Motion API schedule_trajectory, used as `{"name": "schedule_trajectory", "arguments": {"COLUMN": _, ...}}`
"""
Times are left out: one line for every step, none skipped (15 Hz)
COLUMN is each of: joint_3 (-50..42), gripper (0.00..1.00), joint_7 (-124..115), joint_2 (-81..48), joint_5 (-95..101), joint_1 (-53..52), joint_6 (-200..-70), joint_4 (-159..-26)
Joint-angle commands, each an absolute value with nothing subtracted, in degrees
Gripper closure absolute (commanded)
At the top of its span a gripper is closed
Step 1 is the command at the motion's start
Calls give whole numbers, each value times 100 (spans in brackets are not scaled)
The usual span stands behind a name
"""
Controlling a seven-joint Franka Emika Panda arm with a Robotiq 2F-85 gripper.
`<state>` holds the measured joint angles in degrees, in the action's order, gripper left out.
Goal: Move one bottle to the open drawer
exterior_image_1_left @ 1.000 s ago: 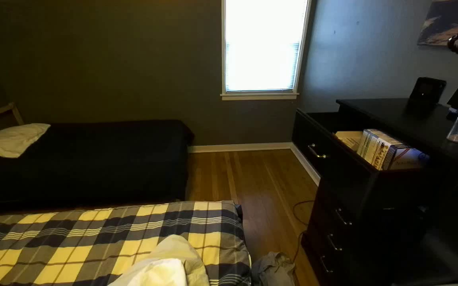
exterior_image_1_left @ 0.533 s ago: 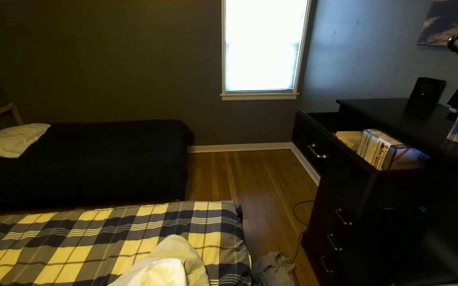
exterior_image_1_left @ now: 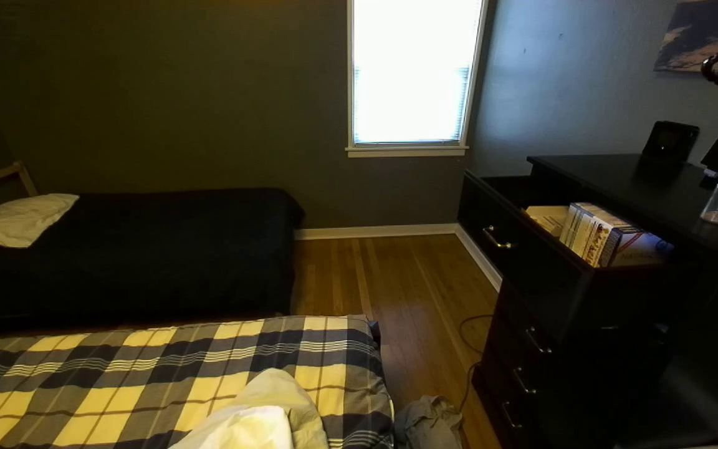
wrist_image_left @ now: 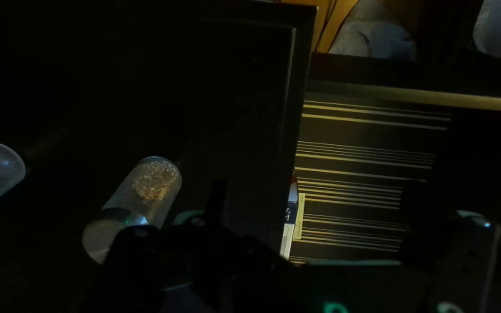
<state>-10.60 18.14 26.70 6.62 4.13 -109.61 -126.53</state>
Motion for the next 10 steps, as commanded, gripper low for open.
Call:
{"name": "schedule_trajectory", "arguments": {"joint_3": -1042, "gripper": 0, "joint_7": 1822, "joint_2": 2664, "joint_5": 651, "joint_1": 434, "joint_6": -10949, "joint_4": -12641}}
{"name": "schedule_trajectory", "arguments": {"joint_3": -1042, "gripper": 0, "joint_7": 1822, "joint_2": 2664, "joint_5": 651, "joint_1": 434, "joint_6": -10949, "joint_4": -12641}}
{"name": "schedule_trajectory", "arguments": {"joint_3": -1042, "gripper": 0, "joint_7": 1822, "joint_2": 2664, "joint_5": 651, "joint_1": 434, "joint_6": -10949, "joint_4": -12641}}
{"name": "schedule_trajectory", "arguments": {"joint_3": -1042, "gripper": 0, "joint_7": 1822, "joint_2": 2664, "joint_5": 651, "joint_1": 434, "joint_6": -10949, "joint_4": -12641}}
{"name": "schedule_trajectory", "arguments": {"joint_3": -1042, "gripper": 0, "joint_7": 1822, "joint_2": 2664, "joint_5": 651, "joint_1": 434, "joint_6": -10949, "joint_4": -12641}}
{"name": "schedule_trajectory", "arguments": {"joint_3": -1042, "gripper": 0, "joint_7": 1822, "joint_2": 2664, "joint_5": 651, "joint_1": 434, "joint_6": -10949, "joint_4": -12641}}
{"name": "schedule_trajectory", "arguments": {"joint_3": -1015, "gripper": 0, "joint_7": 1493, "joint_2": 2450, "joint_5": 554, "joint_1": 474, "joint_6": -10921, "joint_4": -12480}}
{"name": "schedule_trajectory", "arguments": {"joint_3": -875, "gripper": 0, "joint_7": 935, "joint_2": 2310, "joint_5": 719, "joint_1": 619, "joint_6": -10847, "joint_4": -12360}}
{"name": "schedule_trajectory", "arguments": {"joint_3": -842, "gripper": 0, "joint_7": 681, "joint_2": 2262, "joint_5": 750, "joint_1": 659, "joint_6": -10839, "joint_4": -12309}}
{"name": "schedule_trajectory", "arguments": {"joint_3": -802, "gripper": 0, "joint_7": 391, "joint_2": 2190, "joint_5": 748, "joint_1": 703, "joint_6": -10780, "joint_4": -12242}}
